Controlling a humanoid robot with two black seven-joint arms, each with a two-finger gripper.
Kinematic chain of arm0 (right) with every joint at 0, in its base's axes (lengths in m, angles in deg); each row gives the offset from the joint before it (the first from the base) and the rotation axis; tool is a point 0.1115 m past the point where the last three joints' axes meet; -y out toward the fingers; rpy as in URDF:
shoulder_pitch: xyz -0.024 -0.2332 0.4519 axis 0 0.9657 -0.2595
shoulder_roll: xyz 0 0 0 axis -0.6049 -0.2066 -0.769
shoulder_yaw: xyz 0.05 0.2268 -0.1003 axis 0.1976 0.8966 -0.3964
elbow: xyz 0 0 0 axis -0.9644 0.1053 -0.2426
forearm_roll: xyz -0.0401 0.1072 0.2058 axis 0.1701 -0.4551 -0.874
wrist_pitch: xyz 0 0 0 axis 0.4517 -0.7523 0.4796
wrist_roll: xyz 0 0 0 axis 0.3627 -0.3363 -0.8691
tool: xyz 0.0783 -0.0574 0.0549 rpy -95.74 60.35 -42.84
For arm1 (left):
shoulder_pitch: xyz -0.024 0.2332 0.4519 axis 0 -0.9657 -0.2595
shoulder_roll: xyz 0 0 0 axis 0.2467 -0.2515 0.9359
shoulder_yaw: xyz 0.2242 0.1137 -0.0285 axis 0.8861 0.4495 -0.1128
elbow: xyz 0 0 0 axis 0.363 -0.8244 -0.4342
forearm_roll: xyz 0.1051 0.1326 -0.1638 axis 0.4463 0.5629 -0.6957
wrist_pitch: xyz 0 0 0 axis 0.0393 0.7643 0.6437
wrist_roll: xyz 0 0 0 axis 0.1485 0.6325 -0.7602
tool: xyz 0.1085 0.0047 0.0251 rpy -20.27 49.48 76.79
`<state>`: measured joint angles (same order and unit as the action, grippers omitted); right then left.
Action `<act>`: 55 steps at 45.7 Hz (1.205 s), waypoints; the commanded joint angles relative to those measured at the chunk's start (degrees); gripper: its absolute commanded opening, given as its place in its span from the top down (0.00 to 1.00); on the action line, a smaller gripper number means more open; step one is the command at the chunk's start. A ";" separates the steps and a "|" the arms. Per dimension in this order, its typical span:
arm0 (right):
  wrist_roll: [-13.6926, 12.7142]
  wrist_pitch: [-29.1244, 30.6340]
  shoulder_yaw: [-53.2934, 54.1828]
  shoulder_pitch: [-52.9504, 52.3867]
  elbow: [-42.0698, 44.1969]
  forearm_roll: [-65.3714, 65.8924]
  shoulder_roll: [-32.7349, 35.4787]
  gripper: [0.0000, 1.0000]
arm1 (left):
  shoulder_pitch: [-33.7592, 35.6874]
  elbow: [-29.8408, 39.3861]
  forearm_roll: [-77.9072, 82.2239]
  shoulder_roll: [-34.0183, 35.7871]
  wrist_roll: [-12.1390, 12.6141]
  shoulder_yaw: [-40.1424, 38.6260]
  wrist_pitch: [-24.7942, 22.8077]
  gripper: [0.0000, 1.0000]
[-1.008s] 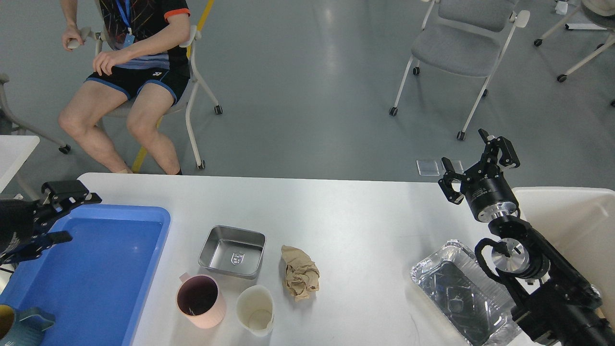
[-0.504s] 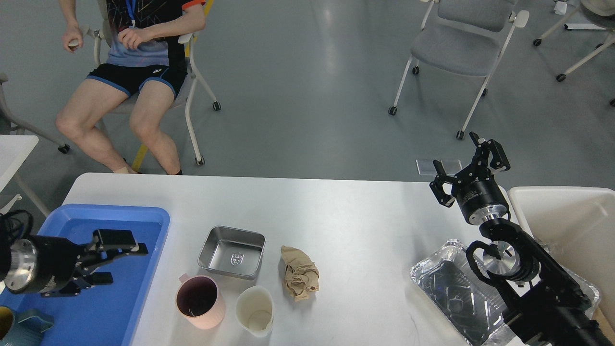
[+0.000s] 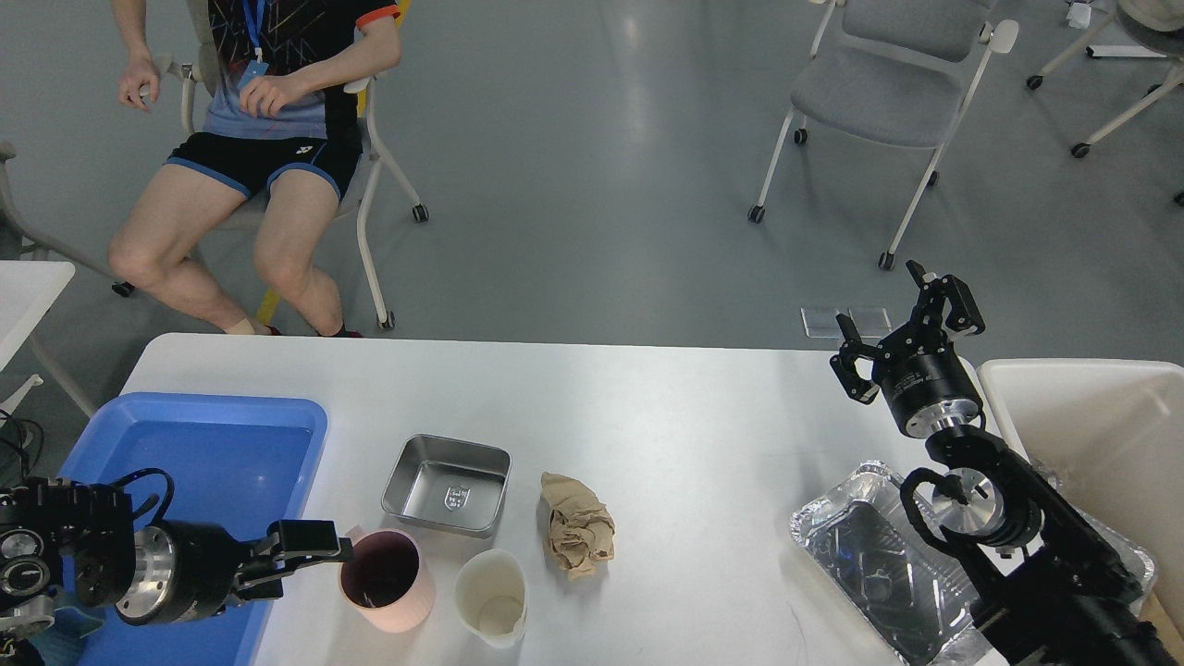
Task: Tidy desktop
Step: 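Grasp the pink cup with the left gripper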
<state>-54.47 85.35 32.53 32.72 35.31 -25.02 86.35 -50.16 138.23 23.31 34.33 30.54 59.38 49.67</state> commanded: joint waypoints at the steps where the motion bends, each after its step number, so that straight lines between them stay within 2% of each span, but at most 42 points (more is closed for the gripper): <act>1: 0.00 0.01 -0.09 -0.08 0.01 -0.01 0.09 0.00 | -1.03 -1.27 1.39 -3.10 0.00 0.07 1.95 0.04; 5: 0.00 0.01 0.00 0.01 0.09 -0.01 0.09 0.00 | -2.26 -1.09 1.66 -5.13 0.00 -0.02 2.39 0.04; 13: 0.00 0.01 -0.09 0.01 0.27 -0.01 0.09 0.00 | -2.79 -1.27 1.83 -5.31 0.08 0.07 4.67 0.06; 22: 0.00 0.01 -0.09 -0.08 1.85 -0.01 0.09 0.00 | -2.79 -1.27 2.01 -5.22 0.26 0.07 4.94 0.06; 29: 0.00 0.01 0.00 -0.08 1.85 -0.01 0.00 0.00 | -3.67 -1.35 2.10 -5.31 0.44 0.16 5.64 0.13; 45: 0.00 0.01 -0.09 0.01 1.85 -0.01 0.08 0.00 | -4.99 -4.43 2.10 -7.33 0.26 0.16 6.52 0.43; 51: 0.00 0.01 0.00 0.01 1.85 -0.01 0.00 0.00 | -5.87 -4.43 2.10 -7.68 0.52 0.07 6.70 0.68; 55: 0.00 0.01 0.00 0.01 1.85 -0.01 0.00 0.00 | -5.95 -4.43 2.10 -8.12 1.66 0.07 6.61 0.82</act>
<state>-54.47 85.36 32.47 32.75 37.16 -25.01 86.40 -55.92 133.82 25.41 26.72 31.03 59.48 56.33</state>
